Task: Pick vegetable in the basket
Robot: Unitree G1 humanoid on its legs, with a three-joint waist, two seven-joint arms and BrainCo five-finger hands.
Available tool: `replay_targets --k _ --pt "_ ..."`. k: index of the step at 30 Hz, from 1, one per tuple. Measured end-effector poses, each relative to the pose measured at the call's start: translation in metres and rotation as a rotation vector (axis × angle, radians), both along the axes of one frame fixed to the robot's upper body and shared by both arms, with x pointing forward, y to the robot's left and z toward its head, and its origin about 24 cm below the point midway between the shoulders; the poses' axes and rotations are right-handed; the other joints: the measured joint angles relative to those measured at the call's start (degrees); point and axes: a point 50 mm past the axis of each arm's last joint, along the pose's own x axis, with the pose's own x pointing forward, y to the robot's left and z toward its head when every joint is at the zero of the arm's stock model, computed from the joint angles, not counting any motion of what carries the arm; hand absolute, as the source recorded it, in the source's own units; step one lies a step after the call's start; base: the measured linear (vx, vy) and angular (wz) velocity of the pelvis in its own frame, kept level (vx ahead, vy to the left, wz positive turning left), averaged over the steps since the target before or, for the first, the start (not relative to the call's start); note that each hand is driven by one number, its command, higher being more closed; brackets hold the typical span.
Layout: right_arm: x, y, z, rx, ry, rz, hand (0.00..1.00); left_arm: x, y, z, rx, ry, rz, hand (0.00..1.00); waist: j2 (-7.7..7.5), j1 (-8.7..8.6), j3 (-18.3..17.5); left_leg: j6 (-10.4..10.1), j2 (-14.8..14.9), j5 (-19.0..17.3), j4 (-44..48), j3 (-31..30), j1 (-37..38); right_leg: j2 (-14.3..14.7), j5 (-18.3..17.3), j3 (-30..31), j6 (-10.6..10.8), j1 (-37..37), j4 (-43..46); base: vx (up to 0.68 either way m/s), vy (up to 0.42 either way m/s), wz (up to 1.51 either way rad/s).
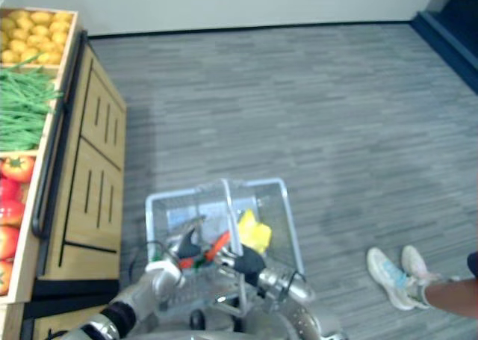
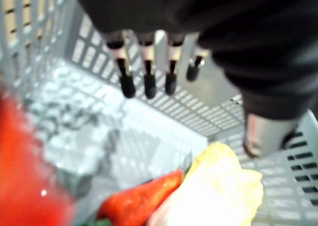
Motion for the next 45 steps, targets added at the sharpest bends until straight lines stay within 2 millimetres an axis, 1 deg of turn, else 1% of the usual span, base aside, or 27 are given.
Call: replay_targets --k 5,7,10,12,14,16,17,18,20,23,25,26,27,29,30,31,32,33,34,35,36,38,39,40,41,44,45 --pt "0.001 0.005 0.001 0.022 -0.004 -0.014 1.00 -0.002 -0.004 -0.001 -0.116 0.072 0.023 0.00 -0.07 0.02 0.01 0.04 -0.13 0.05 -0.19 -0.32 1.04 -0.22 0.00 -0.59 0.02 1.33 -0.07 0.00 0.060 0.06" --pt "0.002 0.007 0.003 0.034 -0.010 -0.021 1.00 -0.003 -0.005 -0.001 -0.132 0.090 0.013 0.00 -0.08 0.01 0.01 0.26 -0.25 0.19 -0.25 -0.43 1.03 -0.35 0.00 -0.91 0.03 1.35 -0.09 -0.01 0.049 0.06" --pt "0.003 0.009 0.003 0.037 -0.006 -0.043 1.00 -0.007 -0.012 0.001 -0.217 0.123 0.011 0.00 -0.11 0.06 0.00 0.41 -0.32 0.31 -0.27 -0.68 1.17 -0.50 -0.01 -1.43 0.04 1.75 -0.36 -0.01 0.051 0.11" --pt "0.004 0.009 0.002 0.032 0.005 -0.069 1.00 -0.005 -0.019 0.008 -0.308 0.120 0.000 0.00 -0.11 0.15 -0.01 0.50 -0.38 0.42 -0.35 -0.80 1.16 -0.58 -0.01 -1.57 0.04 1.77 -0.37 0.00 0.046 0.05" --pt "0.007 0.005 -0.004 0.011 0.032 -0.121 1.00 0.000 -0.027 0.026 -0.442 0.070 -0.012 0.00 -0.08 0.12 -0.02 0.47 -0.42 0.51 -0.43 -0.78 1.18 -0.64 -0.01 -1.62 0.04 1.77 -0.37 0.00 0.055 0.01" --pt "0.008 -0.004 -0.017 -0.026 0.086 -0.194 1.00 0.007 -0.028 0.051 -0.594 -0.017 -0.021 0.00 -0.04 0.12 -0.05 0.32 -0.52 0.93 -1.12 -0.85 1.43 -0.73 -0.01 -1.83 0.04 1.77 -0.37 0.01 0.049 0.04" --pt "0.008 -0.013 -0.026 -0.064 0.119 -0.239 1.00 0.010 -0.028 0.065 -0.666 -0.063 -0.039 0.00 0.01 0.14 -0.06 0.30 -0.60 1.18 -1.50 -1.12 1.57 -0.82 -0.02 -2.05 0.05 1.77 -0.37 0.02 0.041 0.08" --pt "0.007 -0.019 -0.031 -0.091 0.140 -0.260 1.00 0.012 -0.027 0.073 -0.699 -0.091 -0.050 0.00 0.03 0.13 -0.07 0.31 -0.61 1.25 -1.61 -1.39 1.66 -0.84 -0.02 -2.16 0.05 1.77 -0.36 0.04 0.064 0.10" --pt "0.001 -0.042 -0.051 -0.180 0.217 -0.332 1.00 0.017 -0.014 0.101 -0.808 -0.178 -0.080 0.00 0.41 0.15 -0.30 0.33 -0.64 1.39 -1.81 -1.95 1.80 -0.93 -0.02 -2.77 0.06 1.82 -0.35 0.04 0.066 0.10" --pt "-0.008 -0.067 -0.068 -0.250 0.295 -0.406 1.00 0.017 0.002 0.121 -0.913 -0.210 -0.100 0.00 1.34 0.34 -0.84 0.33 -0.72 1.41 -1.80 -2.14 1.83 -1.04 -0.02 -3.13 0.06 1.89 -0.32 0.03 0.059 0.04" --pt "-0.009 -0.075 -0.072 -0.283 0.303 -0.421 1.00 0.016 0.007 0.125 -0.953 -0.211 -0.104 0.00 1.91 0.58 -1.19 0.36 -0.83 1.43 -1.77 -2.25 1.87 -1.17 -0.02 -3.32 0.06 2.01 -0.27 0.02 0.058 0.06" --pt "-0.013 -0.084 -0.078 -0.310 0.325 -0.436 1.00 0.014 0.009 0.126 -0.965 -0.207 -0.110 0.00 2.40 0.74 -1.57 0.36 -0.88 1.43 -1.61 -2.76 2.01 -1.28 -0.02 -3.87 0.06 2.45 -0.35 0.01 0.057 0.17" --pt "-0.015 -0.086 -0.080 -0.319 0.337 -0.442 1.00 0.013 0.009 0.125 -0.966 -0.203 -0.110 0.00 2.49 0.83 -1.63 0.36 -0.88 1.43 -1.57 -3.06 2.04 -1.30 -0.02 -4.20 0.06 2.73 -0.37 0.00 0.053 0.21" --pt "-0.020 -0.094 -0.087 -0.319 0.371 -0.470 1.00 0.010 0.012 0.117 -0.953 -0.165 -0.075 0.00 2.49 1.48 -2.13 0.37 -0.88 1.44 -1.55 -3.41 2.01 -1.32 -0.03 -4.57 0.06 2.91 -0.39 -0.01 0.047 0.10" --pt "-0.020 -0.099 -0.089 -0.316 0.388 -0.493 1.00 0.008 0.018 0.109 -0.936 -0.131 -0.026 0.00 2.40 1.59 -2.19 0.51 -0.89 1.52 -1.54 -3.52 1.96 -1.36 -0.03 -4.64 0.07 2.93 -0.39 -0.01 0.034 0.02" --pt "-0.020 -0.099 -0.091 -0.317 0.398 -0.496 1.00 0.007 0.022 0.102 -0.924 -0.111 0.008 0.00 2.35 1.59 -2.25 0.52 -0.90 1.53 -1.53 -3.51 1.97 -1.36 -0.03 -4.63 0.07 2.93 -0.39 0.00 0.000 0.00" --pt "-0.021 -0.103 -0.093 -0.316 0.411 -0.513 1.00 0.006 0.028 0.090 -0.901 -0.070 0.066 0.00 2.32 1.59 -2.36 0.50 -0.90 1.56 -1.49 -3.50 1.98 -1.36 -0.04 -4.62 0.07 2.98 -0.40 0.00 0.000 0.00" --pt "-0.025 -0.109 -0.097 -0.311 0.436 -0.546 1.00 0.001 0.042 0.063 -0.857 0.025 0.188 0.00 2.34 1.59 -2.41 0.49 -0.90 1.56 -1.32 -3.47 1.99 -1.35 -0.05 -4.58 0.08 3.06 -0.40 0.00 0.000 0.00" --pt "-0.025 -0.113 -0.098 -0.307 0.441 -0.562 1.00 -0.002 0.049 0.050 -0.836 0.069 0.249 0.00 2.34 1.56 -2.41 0.49 -0.89 1.57 -1.30 -3.41 1.98 -1.33 -0.05 -4.54 0.08 3.06 -0.40 0.00 0.000 0.00" --pt "-0.027 -0.116 -0.100 -0.308 0.445 -0.570 1.00 -0.008 0.058 0.033 -0.806 0.124 0.336 0.00 2.31 1.56 -2.43 0.49 -0.87 1.57 -1.29 -3.36 1.98 -1.30 -0.05 -4.50 0.09 3.07 -0.40 0.00 0.000 0.00" --pt "-0.031 -0.119 -0.102 -0.308 0.453 -0.582 1.00 -0.016 0.068 0.016 -0.776 0.182 0.423 0.00 2.28 1.59 -2.45 0.49 -0.82 1.56 -1.29 -3.30 1.99 -1.25 -0.05 -4.45 0.09 3.11 -0.40 0.00 0.000 0.00" --pt "-0.037 -0.124 -0.105 -0.304 0.470 -0.596 1.00 -0.047 0.094 -0.023 -0.690 0.330 0.670 0.00 2.12 1.59 -2.49 0.48 -0.67 1.55 -1.26 -2.95 2.72 -1.08 -0.06 -4.14 0.10 3.55 -0.40 0.02 0.035 -0.06" --pt "-0.038 -0.125 -0.107 -0.302 0.473 -0.596 1.00 -0.057 0.101 -0.032 -0.665 0.365 0.727 0.00 2.08 1.60 -2.48 0.46 -0.60 1.54 -1.32 -2.67 3.28 -0.99 -0.06 -3.88 0.09 3.87 -0.39 0.04 0.044 -0.15" --pt "-0.039 -0.125 -0.108 -0.304 0.479 -0.594 1.00 -0.075 0.113 -0.045 -0.620 0.429 0.835 0.00 1.97 1.78 -2.47 0.29 -0.46 1.43 -1.33 -1.97 4.03 -0.83 -0.06 -3.22 0.09 4.50 -0.40 0.03 0.058 -0.16" --pt "-0.041 -0.125 -0.110 -0.314 0.481 -0.585 1.00 -0.090 0.121 -0.054 -0.588 0.476 0.926 0.00 1.83 1.80 -2.53 0.15 -0.42 1.32 -1.28 -1.82 4.49 -0.78 -0.06 -2.94 0.09 4.97 -0.40 0.01 0.048 -0.14" --pt "-0.045 -0.124 -0.111 -0.297 0.485 -0.562 1.00 -0.115 0.133 -0.065 -0.528 0.548 1.077 0.00 1.45 1.83 -2.73 0.12 -0.54 1.25 -1.32 -1.41 4.98 -0.88 -0.13 -2.70 0.19 5.47 -0.40 -0.01 0.052 -0.04" --pt "-0.046 -0.123 -0.112 -0.292 0.487 -0.559 1.00 -0.118 0.135 -0.065 -0.520 0.553 1.097 0.00 1.34 1.87 -2.78 0.12 -0.54 1.19 -1.34 -1.36 4.95 -0.89 -0.23 -2.67 0.35 5.48 -0.41 -0.02 0.043 -0.03"
